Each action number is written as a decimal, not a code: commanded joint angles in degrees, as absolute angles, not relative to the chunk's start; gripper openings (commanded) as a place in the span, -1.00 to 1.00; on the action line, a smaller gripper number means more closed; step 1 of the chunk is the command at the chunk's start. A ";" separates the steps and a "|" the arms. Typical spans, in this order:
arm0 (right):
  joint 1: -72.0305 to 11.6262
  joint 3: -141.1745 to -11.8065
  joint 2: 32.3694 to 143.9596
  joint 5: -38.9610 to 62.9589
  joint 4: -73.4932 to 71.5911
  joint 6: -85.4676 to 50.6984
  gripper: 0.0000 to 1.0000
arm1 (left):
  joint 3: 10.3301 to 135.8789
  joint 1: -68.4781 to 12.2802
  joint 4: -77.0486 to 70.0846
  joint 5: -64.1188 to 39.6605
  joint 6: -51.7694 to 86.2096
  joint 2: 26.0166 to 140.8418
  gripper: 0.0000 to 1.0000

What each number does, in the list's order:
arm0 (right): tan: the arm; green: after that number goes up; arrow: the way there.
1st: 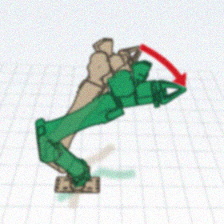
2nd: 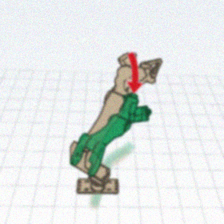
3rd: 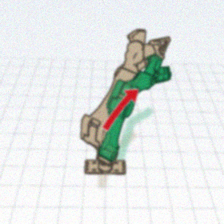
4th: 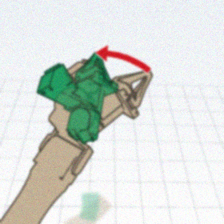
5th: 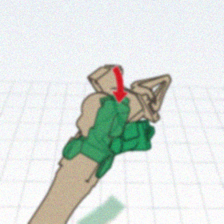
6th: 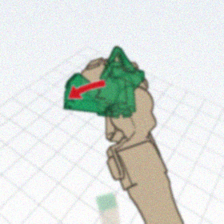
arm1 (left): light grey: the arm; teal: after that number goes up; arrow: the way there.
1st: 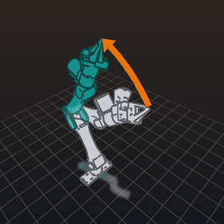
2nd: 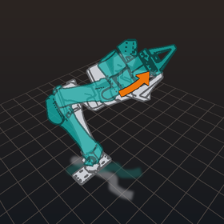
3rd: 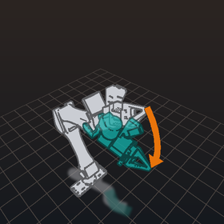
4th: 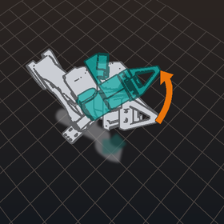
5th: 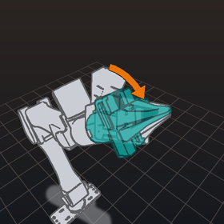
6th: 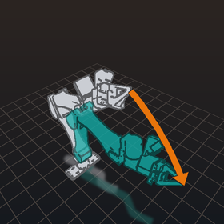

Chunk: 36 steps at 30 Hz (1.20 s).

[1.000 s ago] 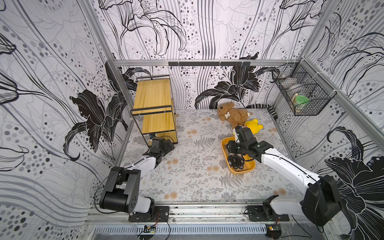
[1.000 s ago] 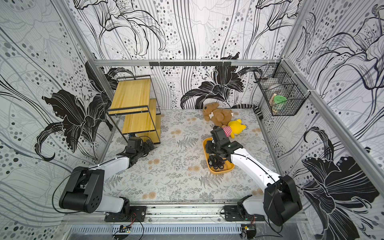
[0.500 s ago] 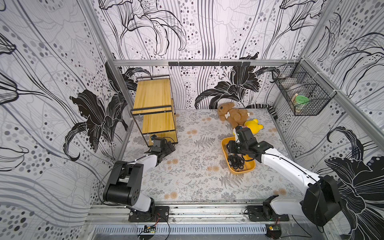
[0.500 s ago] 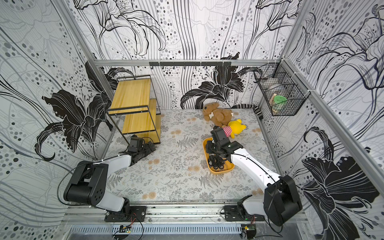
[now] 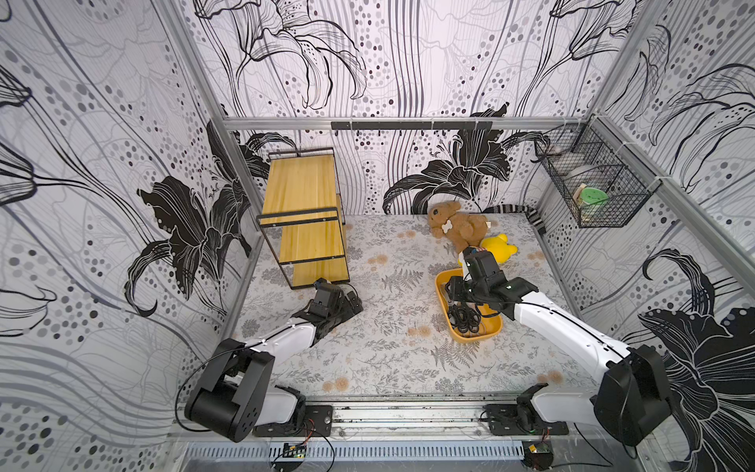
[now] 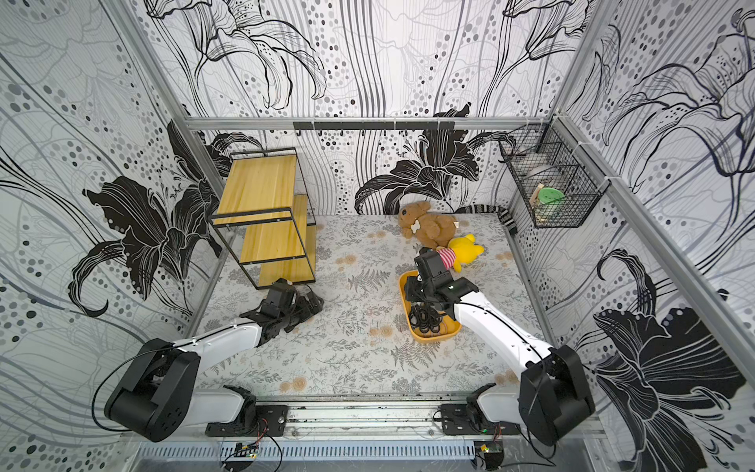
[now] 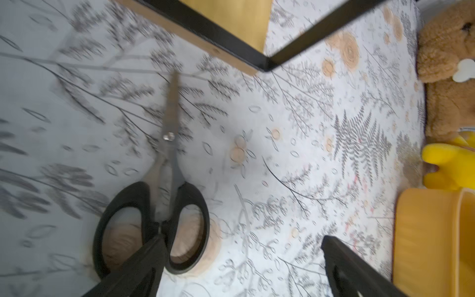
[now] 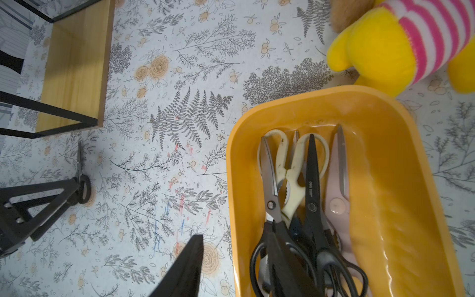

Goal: Put the scissors into the storage box
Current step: Move the scissors to the center of the board, then pick up the scissors from the center of the board.

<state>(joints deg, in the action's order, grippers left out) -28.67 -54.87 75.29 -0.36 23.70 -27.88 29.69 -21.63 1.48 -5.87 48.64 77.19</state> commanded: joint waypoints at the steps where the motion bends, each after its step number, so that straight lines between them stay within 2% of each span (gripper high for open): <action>1: -28.82 -53.76 75.03 0.73 22.90 -29.49 -0.08 | 30.79 -26.45 -1.56 -7.66 55.87 77.01 0.99; 7: -32.37 -54.67 78.19 0.99 21.18 -31.13 -0.10 | 36.66 -31.25 -1.31 -7.24 60.23 78.86 1.00; 12: -39.10 -59.83 86.01 0.41 21.10 -30.59 -0.18 | 39.68 -29.93 5.59 1.15 57.44 74.43 0.96; 15: -43.20 -64.48 91.71 0.35 20.80 -29.98 -0.23 | 39.15 -26.28 8.39 3.10 56.32 72.05 0.95; 25: -52.61 -85.03 112.51 1.14 23.98 -25.92 -0.28 | 32.44 -9.26 8.66 0.25 54.85 65.87 0.95; 30: -55.41 -94.51 121.05 0.64 27.16 -22.52 -0.33 | 32.08 -5.13 7.47 -2.21 54.12 66.90 0.95; 36: -57.21 -102.46 126.92 -0.58 29.61 -19.54 -0.37 | 31.86 -3.78 6.57 -4.38 54.40 67.95 0.95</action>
